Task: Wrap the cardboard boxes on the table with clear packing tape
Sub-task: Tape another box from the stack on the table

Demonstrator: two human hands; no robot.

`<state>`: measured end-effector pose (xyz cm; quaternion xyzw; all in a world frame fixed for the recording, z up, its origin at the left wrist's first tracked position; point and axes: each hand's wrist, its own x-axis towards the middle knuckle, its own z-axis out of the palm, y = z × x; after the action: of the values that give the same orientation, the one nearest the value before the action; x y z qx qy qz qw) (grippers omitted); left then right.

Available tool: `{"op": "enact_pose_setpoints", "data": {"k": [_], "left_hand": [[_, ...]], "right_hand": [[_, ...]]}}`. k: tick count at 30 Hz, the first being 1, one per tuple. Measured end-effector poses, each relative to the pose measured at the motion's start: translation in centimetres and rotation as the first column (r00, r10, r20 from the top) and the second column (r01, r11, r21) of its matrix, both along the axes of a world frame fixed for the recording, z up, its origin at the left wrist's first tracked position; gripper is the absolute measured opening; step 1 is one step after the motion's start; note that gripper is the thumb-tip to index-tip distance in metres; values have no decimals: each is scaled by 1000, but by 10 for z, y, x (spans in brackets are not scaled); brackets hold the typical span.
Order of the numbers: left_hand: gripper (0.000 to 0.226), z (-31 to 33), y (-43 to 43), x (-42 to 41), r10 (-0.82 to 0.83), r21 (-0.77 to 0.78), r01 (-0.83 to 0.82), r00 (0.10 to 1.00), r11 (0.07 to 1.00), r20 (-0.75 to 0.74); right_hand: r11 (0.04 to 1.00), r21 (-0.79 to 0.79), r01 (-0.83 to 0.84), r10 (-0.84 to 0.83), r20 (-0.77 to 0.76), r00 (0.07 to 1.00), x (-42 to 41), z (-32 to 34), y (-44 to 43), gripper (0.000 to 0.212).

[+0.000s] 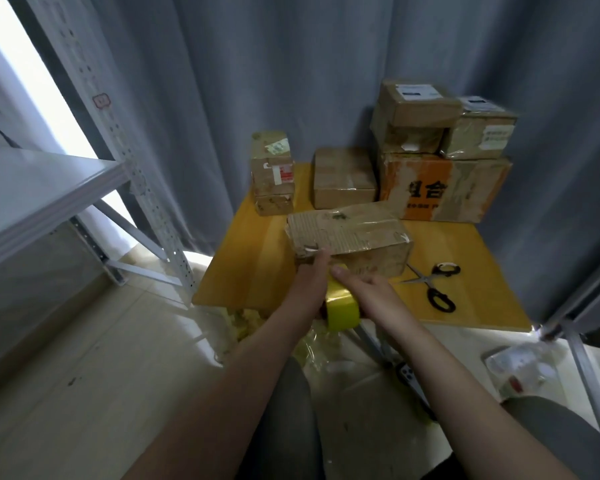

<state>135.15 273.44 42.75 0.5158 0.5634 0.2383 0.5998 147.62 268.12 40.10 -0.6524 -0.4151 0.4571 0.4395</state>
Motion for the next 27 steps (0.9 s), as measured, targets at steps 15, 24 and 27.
{"op": "enact_pose_setpoints", "data": {"k": [15, 24, 27], "left_hand": [[130, -31, 28, -43, -72, 539, 431, 824, 724, -562], [105, -28, 43, -38, -163, 496, 267, 956, 827, -242], [90, -26, 46, -45, -167, 368, 193, 981, 909, -102]], "right_hand": [[998, 2, 69, -68, -127, 990, 18, 4, -54, 42], [966, 250, 65, -14, -199, 980, 31, 22, -69, 21], [927, 374, 16, 35, -129, 991, 31, 42, -54, 7]]}}
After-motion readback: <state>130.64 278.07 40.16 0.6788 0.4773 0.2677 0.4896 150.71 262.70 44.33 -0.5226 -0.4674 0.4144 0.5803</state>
